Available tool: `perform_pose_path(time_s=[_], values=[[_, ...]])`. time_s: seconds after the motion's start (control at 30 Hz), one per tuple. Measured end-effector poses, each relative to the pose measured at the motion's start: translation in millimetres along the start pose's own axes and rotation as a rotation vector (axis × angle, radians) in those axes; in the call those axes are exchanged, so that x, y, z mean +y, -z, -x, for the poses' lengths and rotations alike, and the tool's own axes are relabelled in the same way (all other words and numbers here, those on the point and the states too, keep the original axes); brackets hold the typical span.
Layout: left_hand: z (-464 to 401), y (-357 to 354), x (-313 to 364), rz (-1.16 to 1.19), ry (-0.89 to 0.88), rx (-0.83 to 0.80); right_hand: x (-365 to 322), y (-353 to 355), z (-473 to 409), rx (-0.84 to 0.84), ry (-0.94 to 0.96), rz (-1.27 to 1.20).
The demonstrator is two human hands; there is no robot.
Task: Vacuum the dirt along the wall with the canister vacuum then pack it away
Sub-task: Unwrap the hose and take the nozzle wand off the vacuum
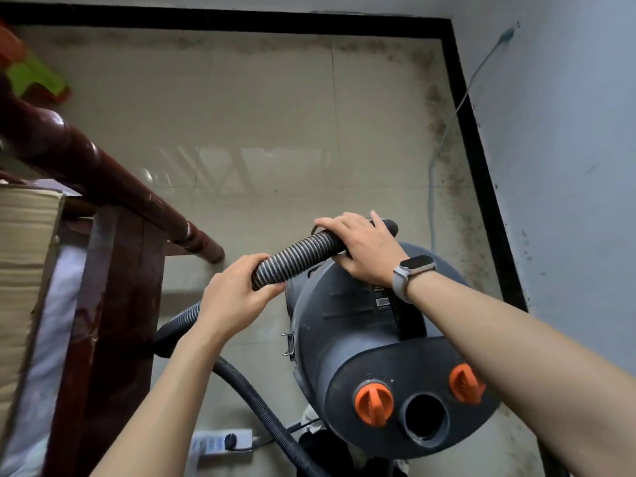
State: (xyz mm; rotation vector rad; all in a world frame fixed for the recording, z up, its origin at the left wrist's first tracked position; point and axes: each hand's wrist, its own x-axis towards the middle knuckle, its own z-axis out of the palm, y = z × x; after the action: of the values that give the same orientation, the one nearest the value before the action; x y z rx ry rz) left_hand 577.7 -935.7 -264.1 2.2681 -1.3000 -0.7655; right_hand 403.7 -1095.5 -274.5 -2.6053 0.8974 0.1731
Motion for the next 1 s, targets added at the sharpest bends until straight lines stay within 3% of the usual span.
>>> perform_pose_path(time_s=[0.1, 0.23, 0.33, 0.43, 0.7, 0.87, 1.0], values=[[8, 6, -4, 0.007, 0.011, -0.033, 15, 6, -6, -0.044, -0.139, -0.068], [-13, -2, 16, -0.056, 0.058, -0.230, 21, 9, -4, -0.056, -0.063, -0.184], [-47, -19, 51, -0.198, -0.054, -0.299, 24, 13, -2, -0.070, -0.050, -0.225], [-61, -29, 73, -0.318, -0.127, -0.269, 30, 16, 0, -0.062, -0.042, -0.247], [4, 7, 22, -0.018, -0.056, -0.248, 41, 21, -4, -0.120, -0.016, -0.238], [3, 14, 9, 0.038, 0.037, -0.401, 42, 30, -3, -0.096, -0.122, -0.331], [-32, -12, 48, -0.039, 0.008, -0.439, 42, 29, 3, -0.079, -0.105, -0.293]])
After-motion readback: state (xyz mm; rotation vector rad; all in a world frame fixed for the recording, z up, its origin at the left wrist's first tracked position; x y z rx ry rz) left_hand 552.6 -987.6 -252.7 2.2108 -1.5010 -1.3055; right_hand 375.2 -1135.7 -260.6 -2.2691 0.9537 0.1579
